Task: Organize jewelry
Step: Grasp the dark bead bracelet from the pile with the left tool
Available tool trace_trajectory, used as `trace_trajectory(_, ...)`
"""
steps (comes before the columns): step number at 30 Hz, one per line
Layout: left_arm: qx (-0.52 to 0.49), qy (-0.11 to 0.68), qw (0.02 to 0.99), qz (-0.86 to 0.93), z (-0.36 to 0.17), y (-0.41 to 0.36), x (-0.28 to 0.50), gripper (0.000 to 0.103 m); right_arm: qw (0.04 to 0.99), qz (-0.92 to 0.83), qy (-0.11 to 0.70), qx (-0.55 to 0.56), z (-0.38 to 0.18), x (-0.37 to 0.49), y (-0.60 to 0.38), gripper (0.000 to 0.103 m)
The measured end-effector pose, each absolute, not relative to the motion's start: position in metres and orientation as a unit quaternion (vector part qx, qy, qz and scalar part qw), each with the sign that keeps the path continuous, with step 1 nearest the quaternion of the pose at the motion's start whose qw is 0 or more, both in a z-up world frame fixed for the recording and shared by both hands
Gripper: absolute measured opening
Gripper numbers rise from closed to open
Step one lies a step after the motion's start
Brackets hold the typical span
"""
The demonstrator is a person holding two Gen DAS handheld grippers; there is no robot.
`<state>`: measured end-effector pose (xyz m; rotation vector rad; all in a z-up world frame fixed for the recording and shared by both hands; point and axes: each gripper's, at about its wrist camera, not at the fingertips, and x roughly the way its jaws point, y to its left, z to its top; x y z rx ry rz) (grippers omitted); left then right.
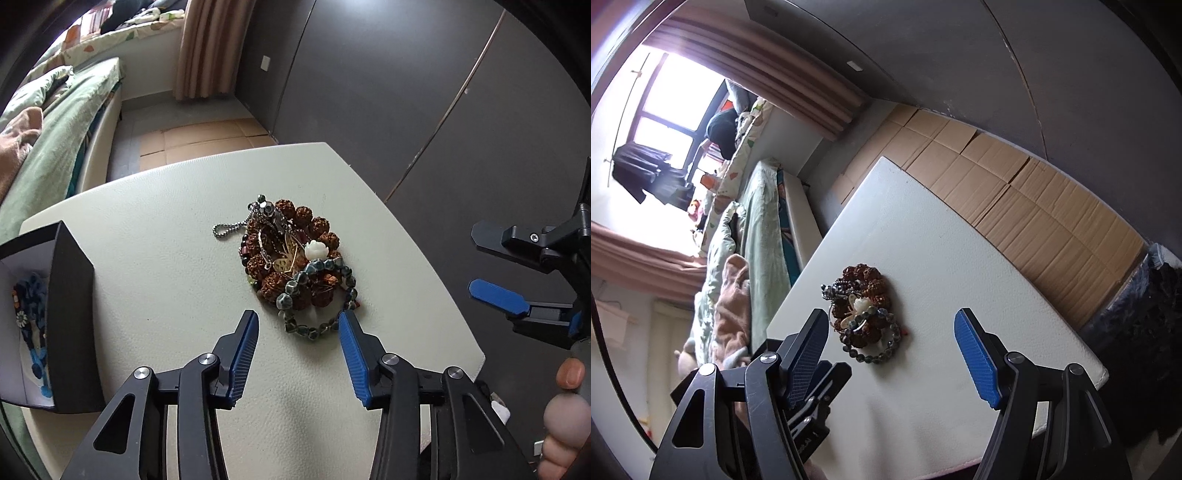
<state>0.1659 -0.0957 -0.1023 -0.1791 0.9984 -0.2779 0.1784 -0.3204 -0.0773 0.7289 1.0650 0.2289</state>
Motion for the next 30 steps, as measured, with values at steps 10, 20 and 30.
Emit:
trace_trajectory(10, -0.094, 0.486, 0.860, -0.124, -0.121, -0.099, 0.169, 0.011, 0.778, 0.117, 0.513, 0.344, -0.089, 0.178, -0.306, 0.071)
trace_trajectory(20, -0.134, 0.447, 0.872, -0.144, -0.088, -0.082, 0.157, 0.009, 0.779, 0.105, 0.516, 0.340, -0.094, 0.181, -0.309, 0.071)
trace_trajectory(30, -0.183, 0.403, 0.884, -0.150, -0.050, -0.043, 0.146, 0.009, 0.787, 0.116, 0.515, 0.320, -0.096, 0.188, -0.293, 0.071)
